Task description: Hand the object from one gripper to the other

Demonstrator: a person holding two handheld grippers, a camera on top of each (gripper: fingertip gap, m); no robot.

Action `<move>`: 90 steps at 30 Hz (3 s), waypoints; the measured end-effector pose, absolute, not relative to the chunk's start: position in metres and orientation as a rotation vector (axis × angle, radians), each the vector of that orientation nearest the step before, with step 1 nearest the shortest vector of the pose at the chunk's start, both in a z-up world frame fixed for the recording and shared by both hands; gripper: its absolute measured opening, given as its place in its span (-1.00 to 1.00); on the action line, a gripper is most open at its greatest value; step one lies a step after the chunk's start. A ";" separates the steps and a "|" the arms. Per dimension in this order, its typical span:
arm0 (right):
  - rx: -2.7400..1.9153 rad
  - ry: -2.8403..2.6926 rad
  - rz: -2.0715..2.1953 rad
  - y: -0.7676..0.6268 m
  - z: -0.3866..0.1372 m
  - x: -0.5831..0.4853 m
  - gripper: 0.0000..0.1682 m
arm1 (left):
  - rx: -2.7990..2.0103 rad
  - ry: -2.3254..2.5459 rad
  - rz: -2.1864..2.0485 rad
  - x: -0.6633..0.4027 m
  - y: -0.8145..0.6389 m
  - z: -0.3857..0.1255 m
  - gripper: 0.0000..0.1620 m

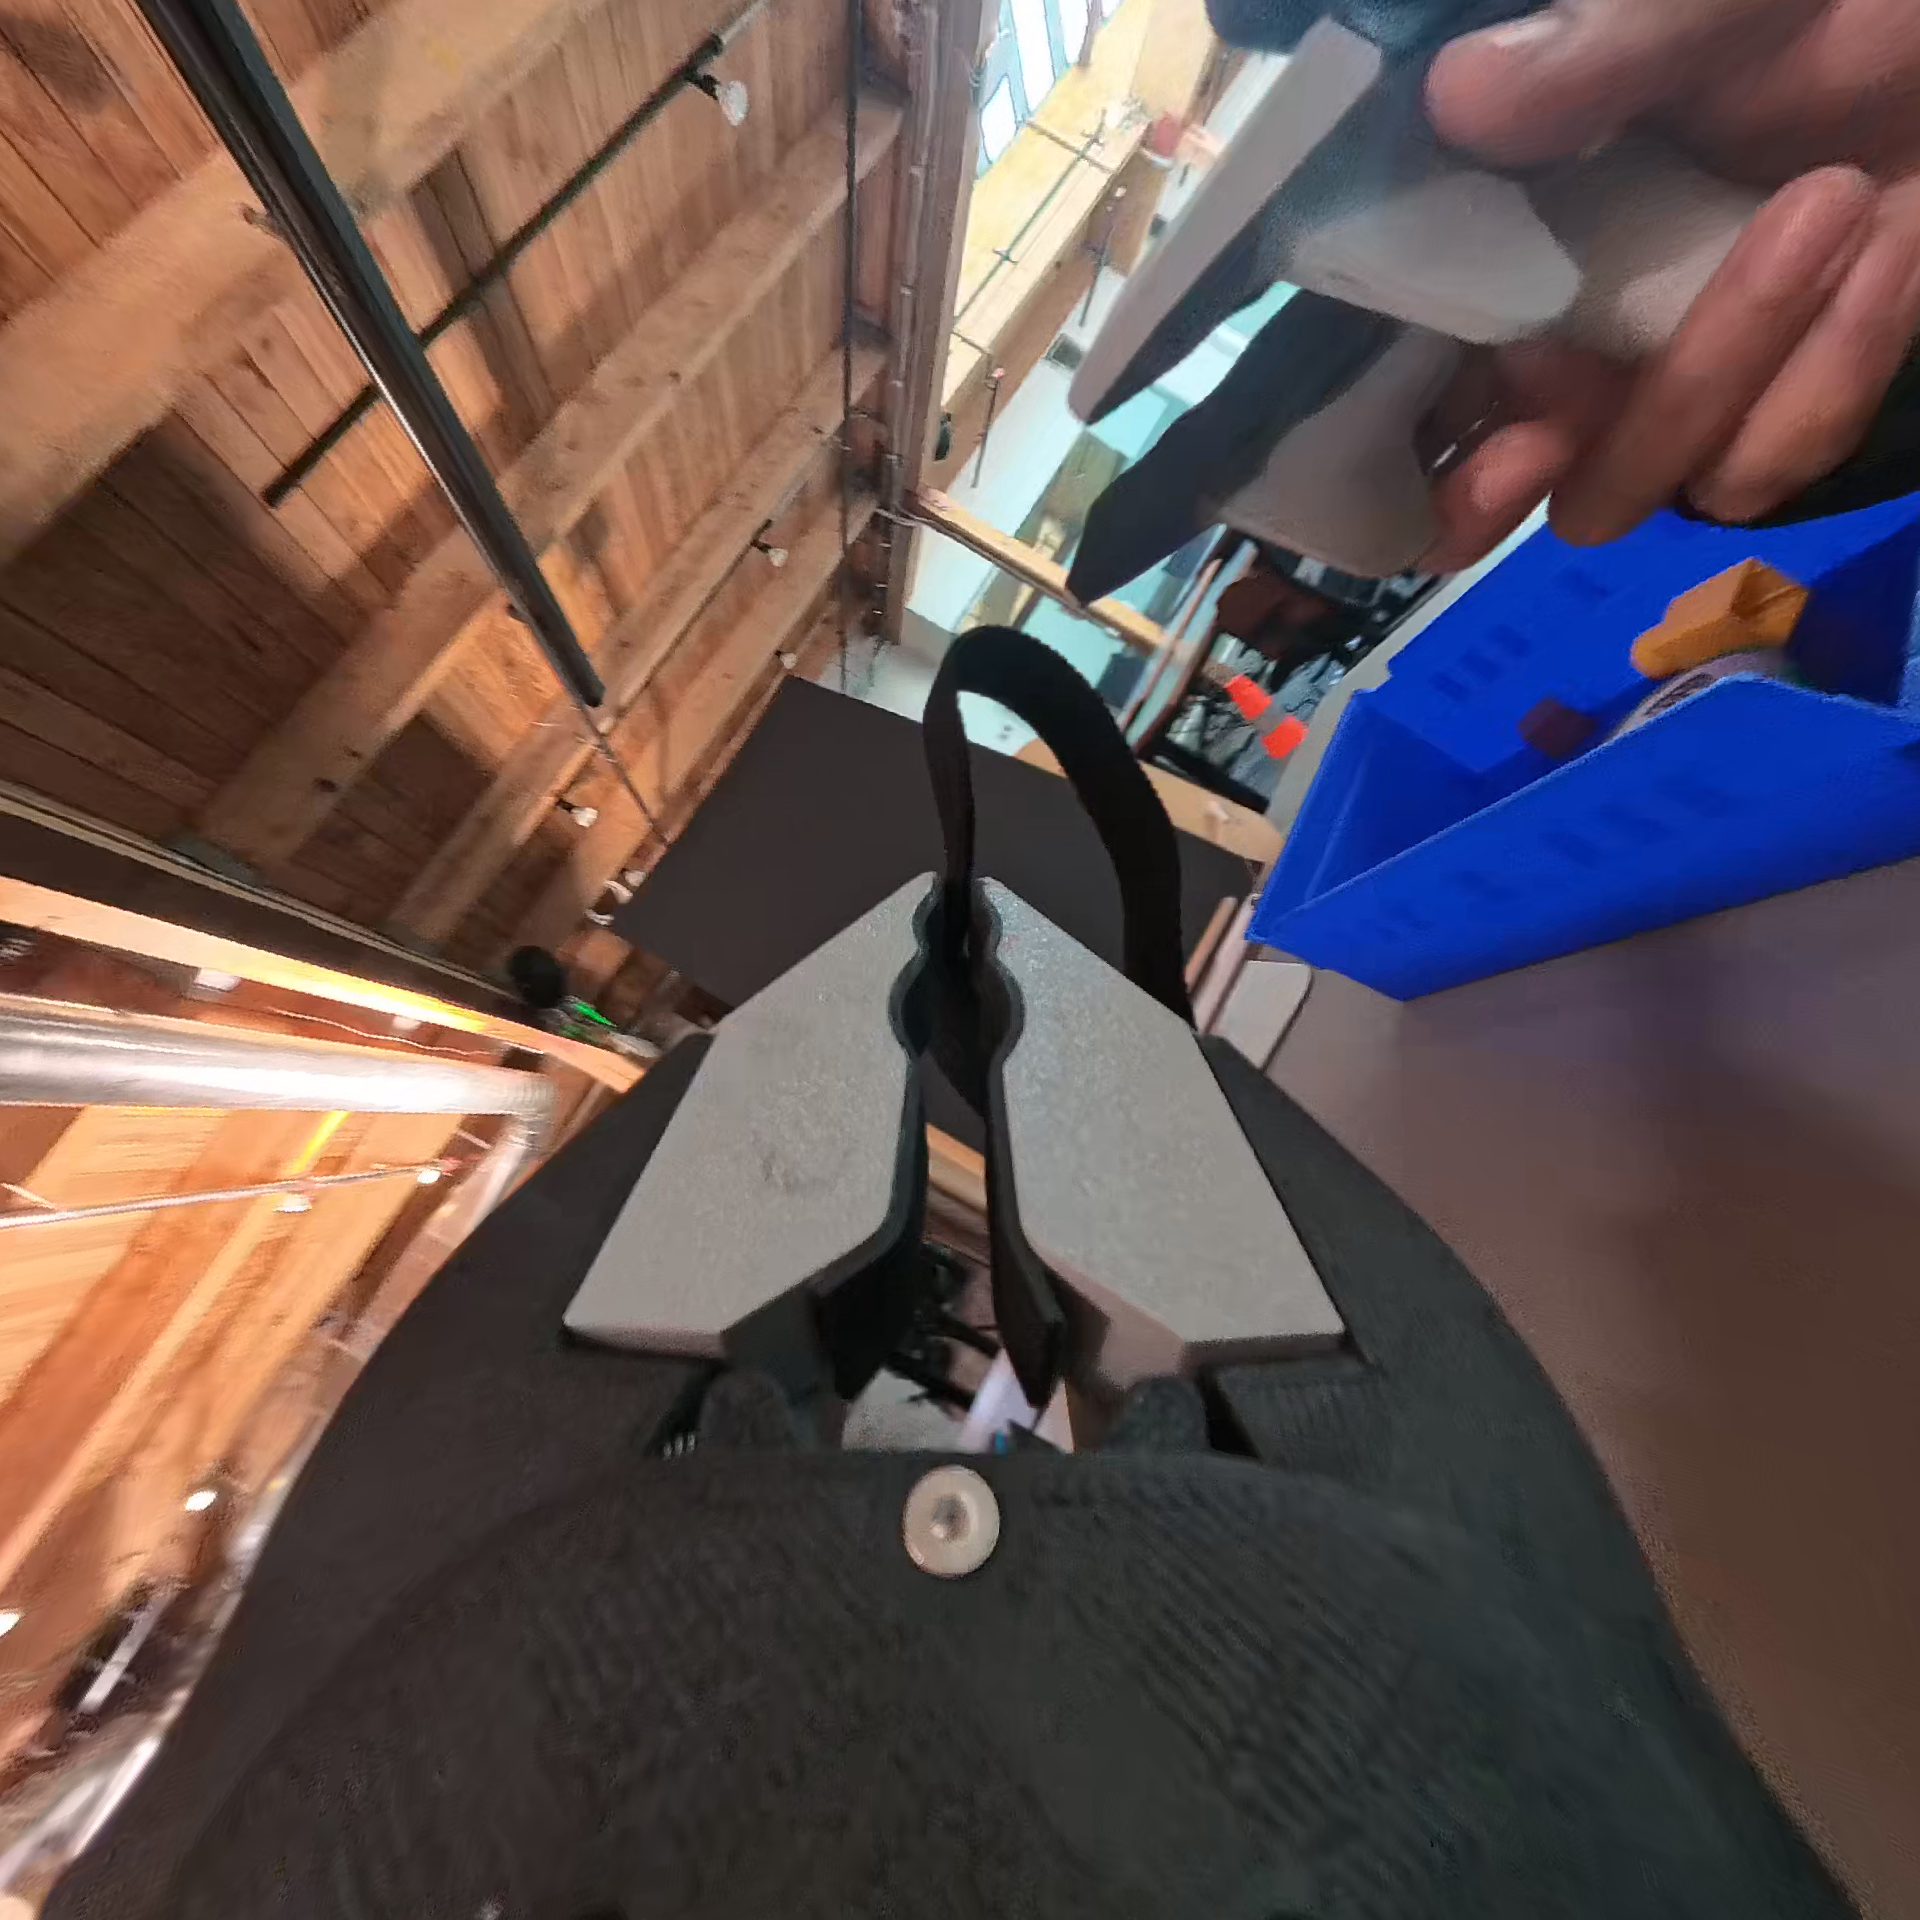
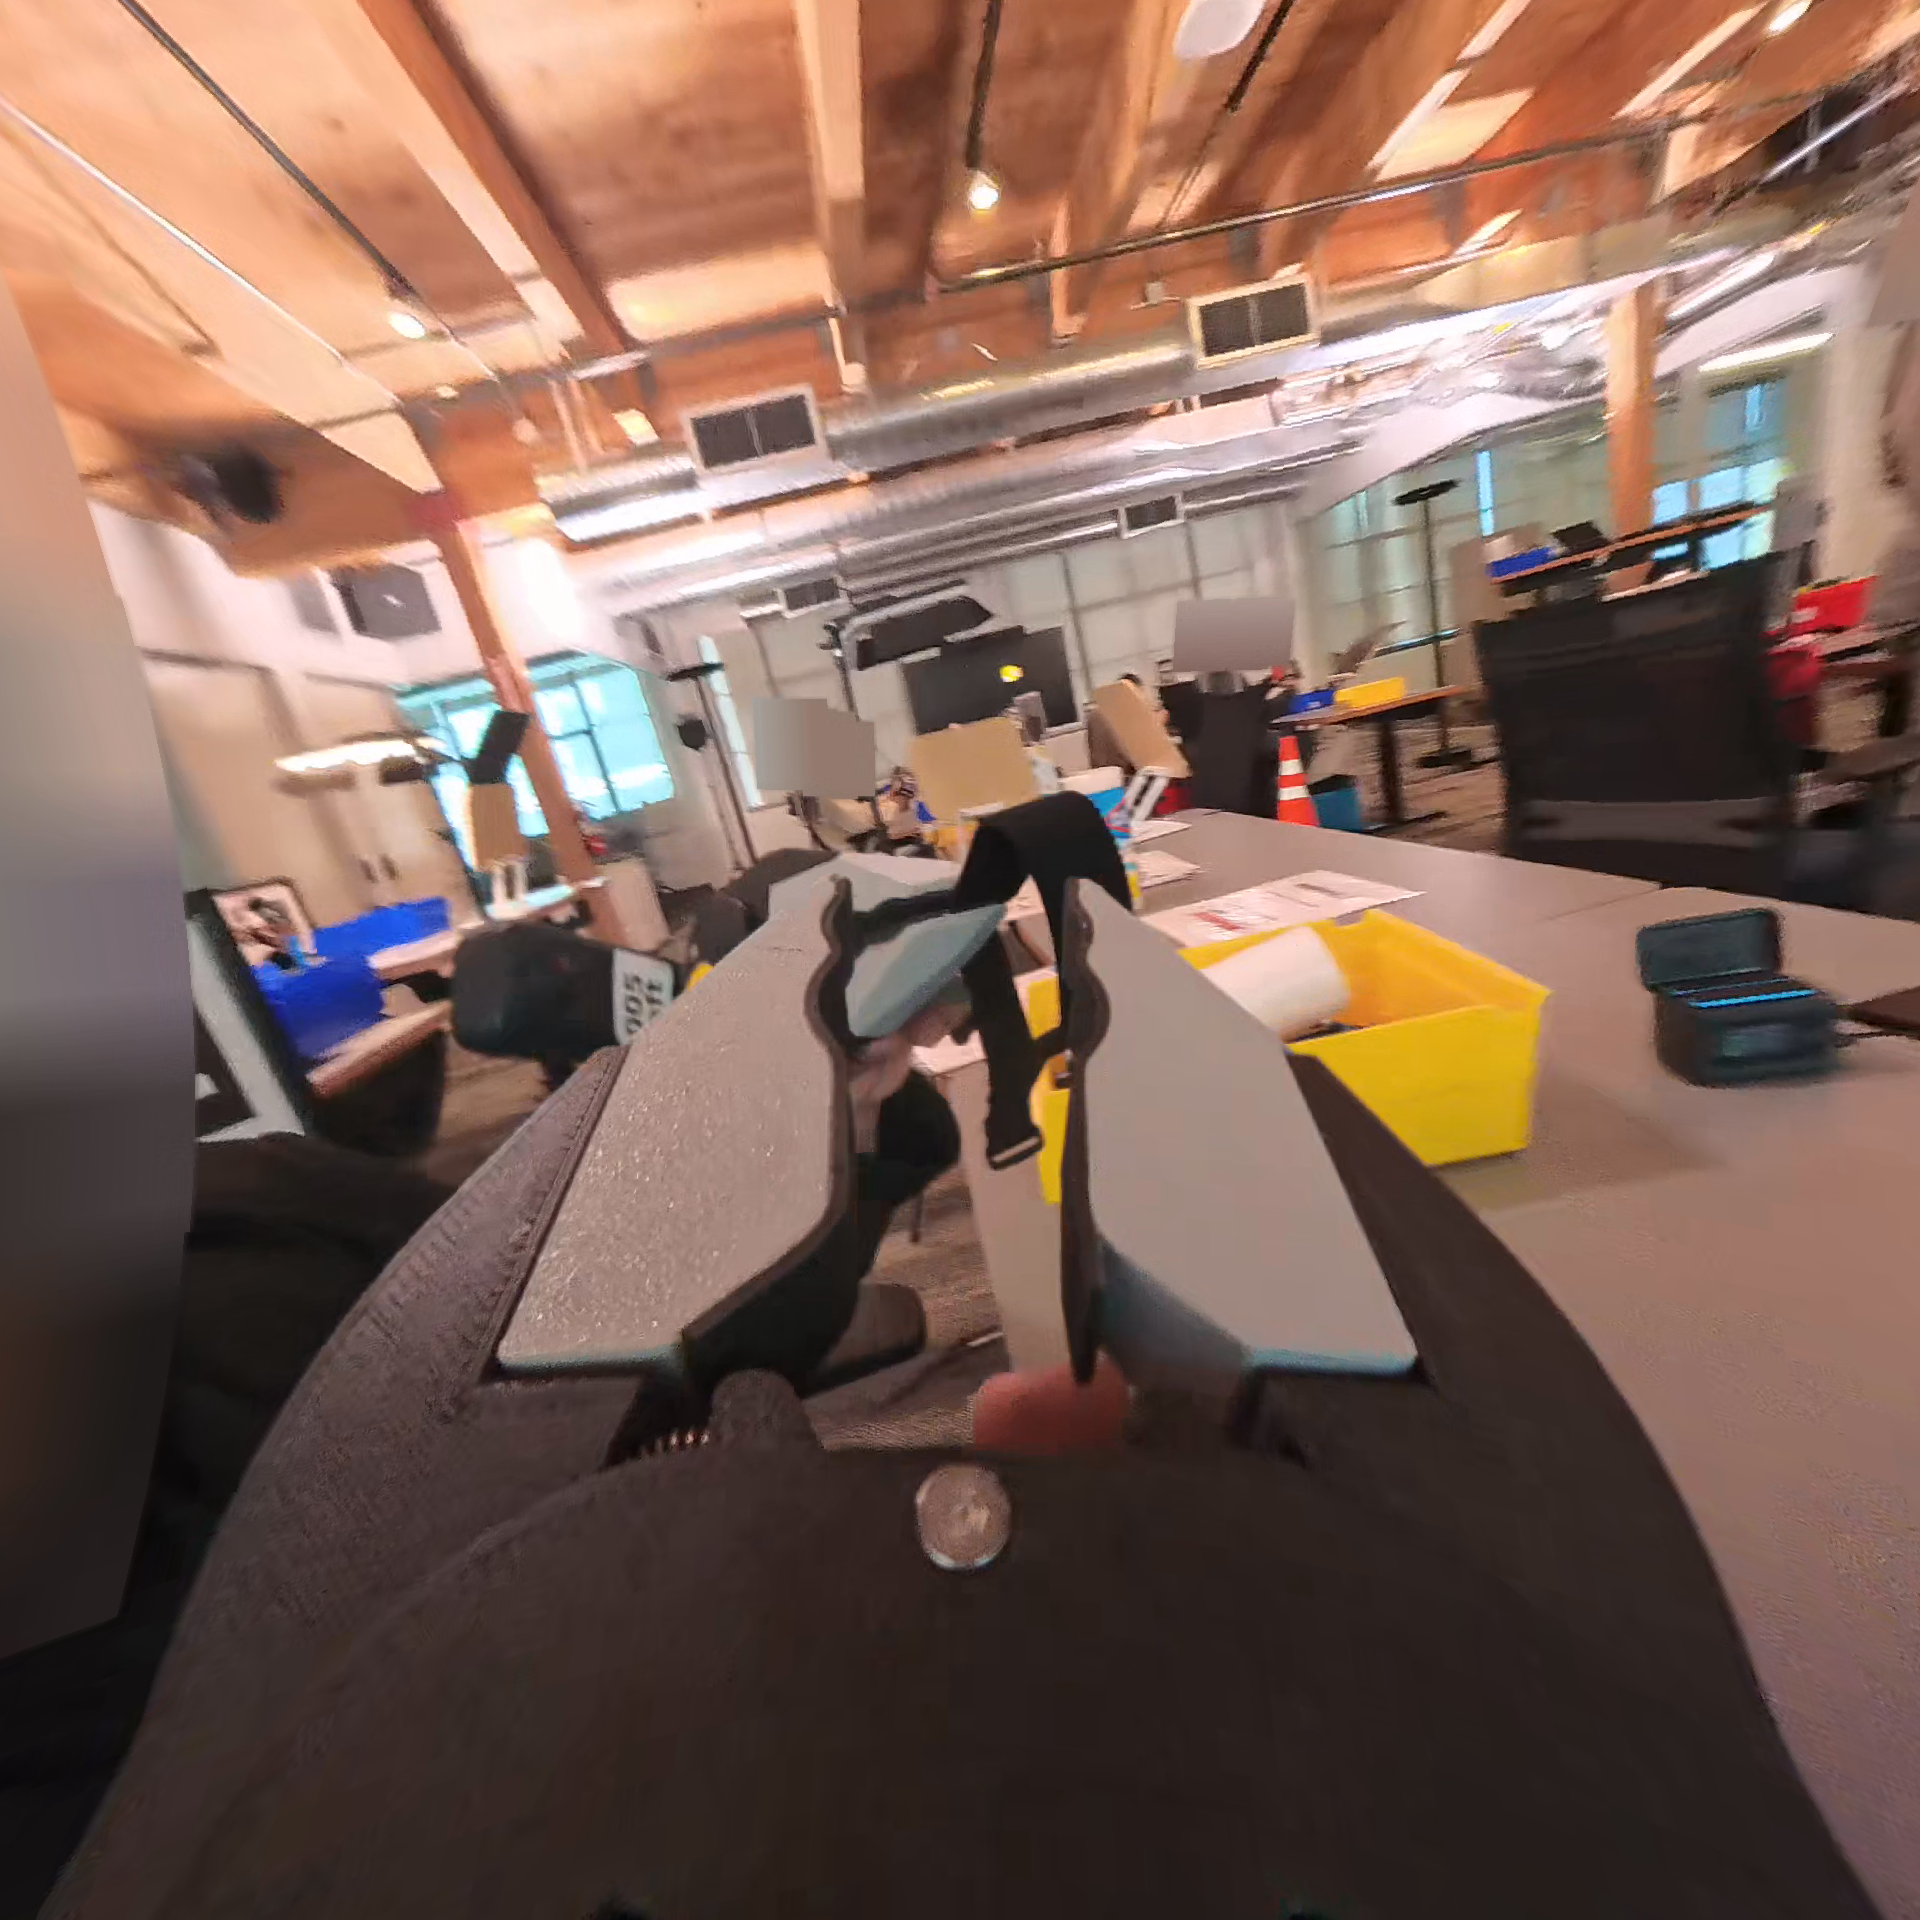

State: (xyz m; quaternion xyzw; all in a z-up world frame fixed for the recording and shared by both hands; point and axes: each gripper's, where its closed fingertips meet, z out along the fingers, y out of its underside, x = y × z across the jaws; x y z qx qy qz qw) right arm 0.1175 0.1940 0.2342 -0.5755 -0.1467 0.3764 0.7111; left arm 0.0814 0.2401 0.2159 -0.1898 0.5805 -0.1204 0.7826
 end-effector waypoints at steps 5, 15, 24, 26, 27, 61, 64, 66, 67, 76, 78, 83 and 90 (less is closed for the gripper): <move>-1.303 -0.270 0.835 0.207 0.227 0.118 -0.54 | -0.330 1.212 -0.136 0.088 0.232 0.213 -0.98; -1.384 -0.296 0.754 0.219 0.212 0.109 -0.48 | -0.321 1.207 -0.086 0.091 0.234 0.210 -0.98; -1.450 -0.273 0.614 0.231 0.200 0.119 -0.38 | -0.366 1.138 -0.094 0.081 0.249 0.224 -0.99; -1.451 -0.281 0.622 0.230 0.200 0.116 -0.34 | -0.407 1.111 -0.138 0.078 0.254 0.229 -0.99; -1.447 -0.289 0.641 0.229 0.200 0.113 -0.32 | -0.417 1.117 -0.171 0.078 0.254 0.229 -0.99; -1.389 -0.570 0.270 0.219 0.202 0.108 -0.97 | -0.804 1.566 -0.933 0.088 0.223 0.166 -0.68; -1.382 -0.677 0.123 0.215 0.197 0.104 -0.98 | -0.884 1.602 -1.124 0.084 0.224 0.164 -0.59; -1.337 -0.807 0.097 0.204 0.194 0.087 -0.98 | -0.879 1.598 -1.203 0.084 0.220 0.166 -0.56; -1.310 -0.872 0.110 0.197 0.192 0.077 -0.97 | -0.861 1.615 -1.227 0.083 0.214 0.165 -0.54; -1.259 -1.053 0.017 0.185 0.177 0.043 -0.96 | -0.705 1.782 -1.208 0.082 0.164 0.146 -0.92; -1.265 -1.043 -0.018 0.187 0.178 0.046 -0.96 | -0.714 1.779 -1.172 0.084 0.167 0.144 -0.86; -1.256 -1.010 -0.069 0.189 0.183 0.053 -0.97 | -0.747 1.778 -1.274 0.078 0.169 0.151 -0.63; -1.276 -0.964 -0.131 0.196 0.185 0.065 -0.97 | -0.779 1.865 -1.219 0.078 0.171 0.134 -0.55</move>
